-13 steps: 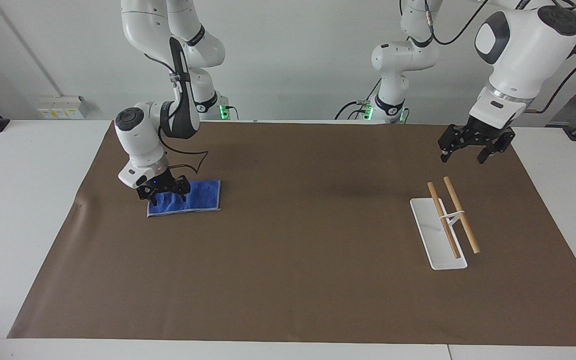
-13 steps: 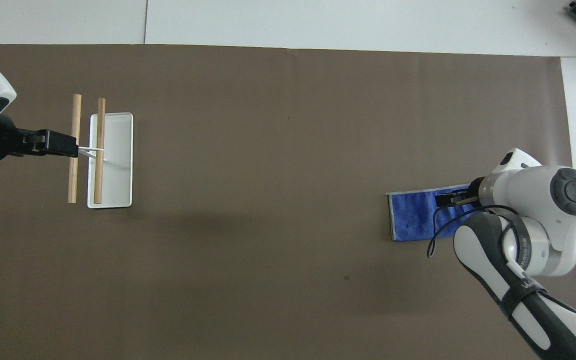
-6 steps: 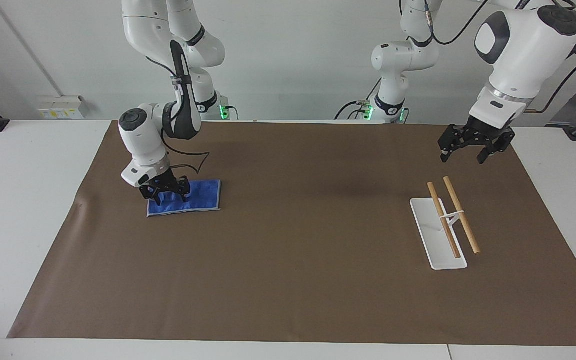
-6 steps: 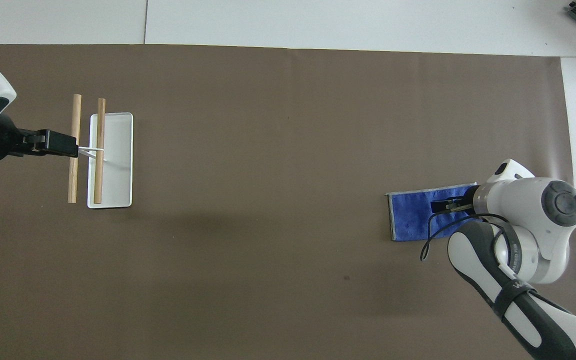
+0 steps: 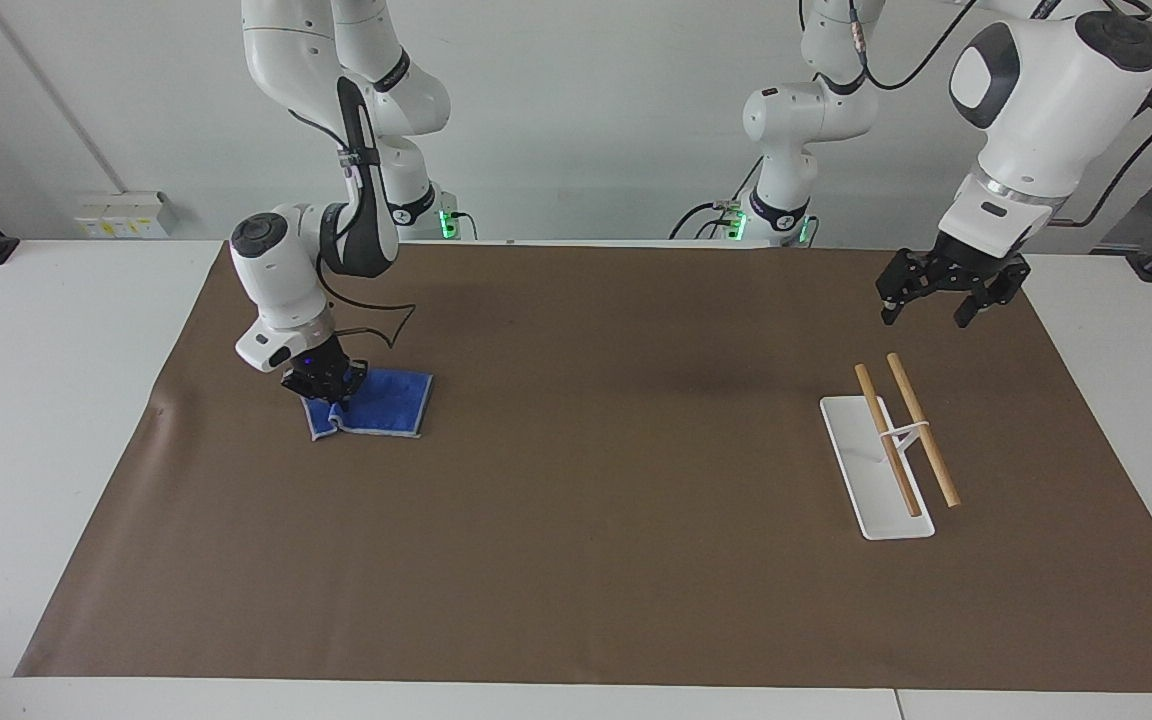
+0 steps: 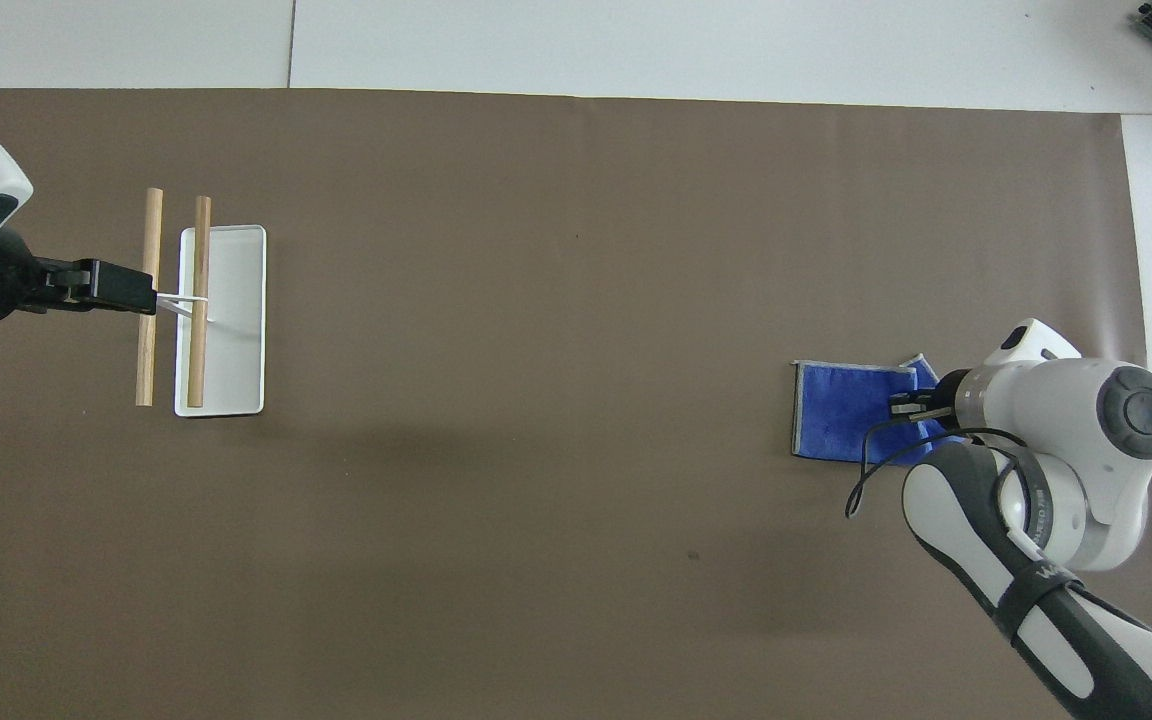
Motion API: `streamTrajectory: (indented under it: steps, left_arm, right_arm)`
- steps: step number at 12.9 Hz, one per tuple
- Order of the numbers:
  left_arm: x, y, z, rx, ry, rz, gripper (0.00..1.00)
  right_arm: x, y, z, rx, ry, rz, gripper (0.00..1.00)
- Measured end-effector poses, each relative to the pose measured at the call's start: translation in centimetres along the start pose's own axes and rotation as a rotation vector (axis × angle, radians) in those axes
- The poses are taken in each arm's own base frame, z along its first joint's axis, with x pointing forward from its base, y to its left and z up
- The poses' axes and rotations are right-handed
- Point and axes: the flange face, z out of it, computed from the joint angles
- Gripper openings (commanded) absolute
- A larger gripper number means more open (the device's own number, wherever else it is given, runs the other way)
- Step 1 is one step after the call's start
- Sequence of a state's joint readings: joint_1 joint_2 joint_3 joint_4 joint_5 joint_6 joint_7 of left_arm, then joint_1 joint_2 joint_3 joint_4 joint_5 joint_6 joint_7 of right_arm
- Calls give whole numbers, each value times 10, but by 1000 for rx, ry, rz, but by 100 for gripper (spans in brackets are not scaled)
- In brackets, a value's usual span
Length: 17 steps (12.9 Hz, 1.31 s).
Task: Right arm passes towel to left arm to hang
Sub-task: 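Grasp the blue towel edge with the right gripper and lift, then carry the towel with the right gripper toward the table center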
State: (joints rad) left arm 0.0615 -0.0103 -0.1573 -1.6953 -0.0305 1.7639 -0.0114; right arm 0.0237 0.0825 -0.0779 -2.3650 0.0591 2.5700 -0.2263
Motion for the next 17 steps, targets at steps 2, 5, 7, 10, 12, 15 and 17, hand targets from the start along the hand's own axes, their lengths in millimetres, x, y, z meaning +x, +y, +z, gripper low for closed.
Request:
streamTrajectory:
  steps: [2, 5, 7, 10, 12, 15, 17]
  left_arm:
    - [0, 0, 0, 0, 0, 0, 100]
    - [0, 0, 0, 0, 0, 0, 100]
    - [0, 0, 0, 0, 0, 0, 100]
    - [0, 0, 0, 0, 0, 0, 100]
    - [0, 0, 0, 0, 0, 0, 100]
    - [0, 0, 0, 0, 0, 0, 100]
    - [0, 0, 0, 0, 0, 0, 100]
  right_arm:
    - [23, -2, -34, 13, -19, 18, 0]
    - [64, -13, -106, 107, 20, 95, 0]
    - [85, -25, -147, 139, 46, 147, 0]
    - [108, -61, -199, 217, 77, 293, 0]
    - [115, -86, -214, 366, 69, 464, 0]
    - [121, -111, -218, 539, 22, 694, 0]
    - [126, -138, -219, 639, -15, 856, 0]
